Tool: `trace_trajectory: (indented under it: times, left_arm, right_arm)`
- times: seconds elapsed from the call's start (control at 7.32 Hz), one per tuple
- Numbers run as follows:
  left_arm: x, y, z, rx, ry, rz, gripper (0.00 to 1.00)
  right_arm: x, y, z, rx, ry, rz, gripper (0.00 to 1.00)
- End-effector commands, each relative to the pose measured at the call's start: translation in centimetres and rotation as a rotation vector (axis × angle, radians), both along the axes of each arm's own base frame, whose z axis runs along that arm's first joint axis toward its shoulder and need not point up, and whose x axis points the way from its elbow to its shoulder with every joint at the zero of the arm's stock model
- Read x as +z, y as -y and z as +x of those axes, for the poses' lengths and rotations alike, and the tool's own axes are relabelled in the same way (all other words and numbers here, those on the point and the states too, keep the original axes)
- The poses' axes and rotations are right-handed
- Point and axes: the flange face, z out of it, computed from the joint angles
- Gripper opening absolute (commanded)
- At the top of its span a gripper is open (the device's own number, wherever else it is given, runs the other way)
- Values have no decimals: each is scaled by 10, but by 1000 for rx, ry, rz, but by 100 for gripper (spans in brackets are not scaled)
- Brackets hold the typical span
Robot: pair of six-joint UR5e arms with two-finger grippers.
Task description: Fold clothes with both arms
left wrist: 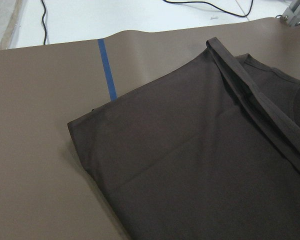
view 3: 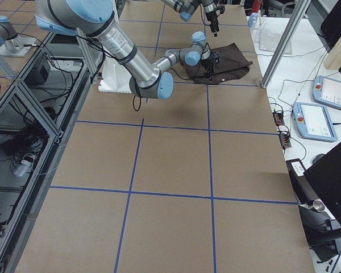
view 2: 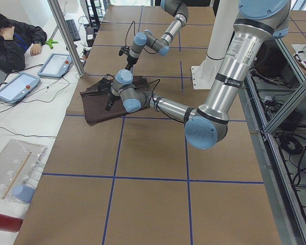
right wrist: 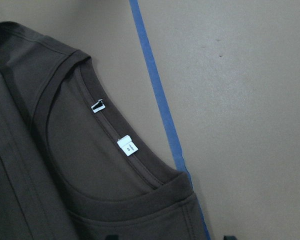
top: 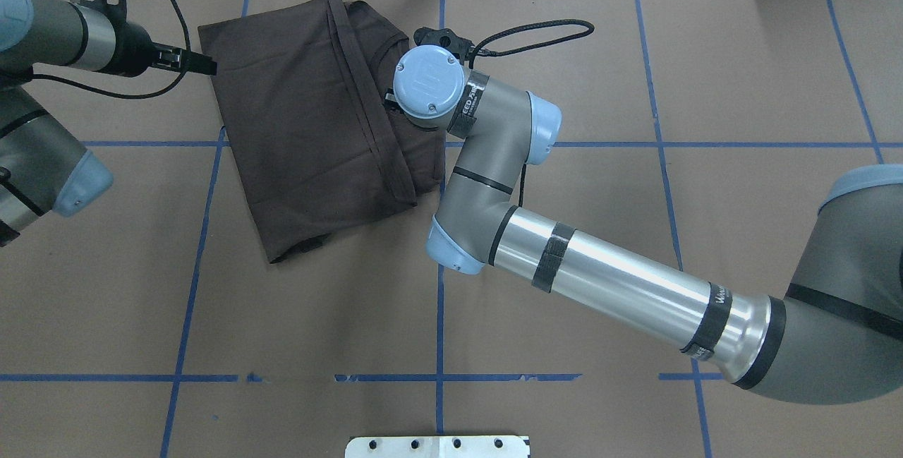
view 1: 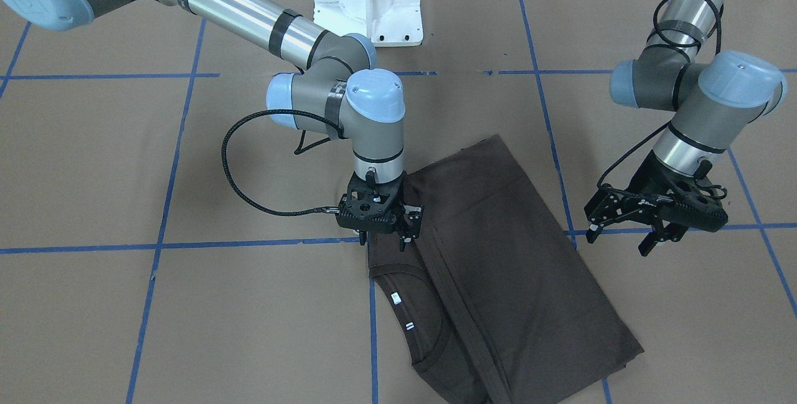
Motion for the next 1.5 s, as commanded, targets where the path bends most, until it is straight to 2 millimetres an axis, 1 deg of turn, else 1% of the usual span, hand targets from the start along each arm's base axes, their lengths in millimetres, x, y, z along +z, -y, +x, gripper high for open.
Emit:
trace_trajectory:
  times: [0.0, 0.14, 0.55, 0.68, 0.96, 1.09, 1.23, 1.37]
  left_arm:
    - [4, 0, 0, -1, 5, -4, 100]
    - [6, -1, -1, 1, 8, -4, 100]
    - [10, -3, -1, 3, 12, -8, 100]
    - [12, -3, -2, 2, 14, -11, 100]
    - [12, -3, -2, 2, 14, -11, 100]
    - [13, -3, -2, 0, 16, -13, 100]
    - [14, -3, -2, 0, 17, -14, 100]
    - [14, -3, -1, 2, 17, -14, 100]
  right_arm:
    - [13, 0, -9, -2, -35, 3, 70]
    - [16, -1, -11, -1, -41, 4, 67]
    - [19, -12, -22, -4, -54, 14, 67]
    - [23, -14, -24, -1, -65, 16, 66]
    - [23, -16, -26, -4, -66, 18, 63]
    - [23, -17, -27, -5, -66, 18, 56]
    - [23, -16, -27, -3, -66, 18, 37]
    - [21, -17, -27, -4, -62, 19, 7]
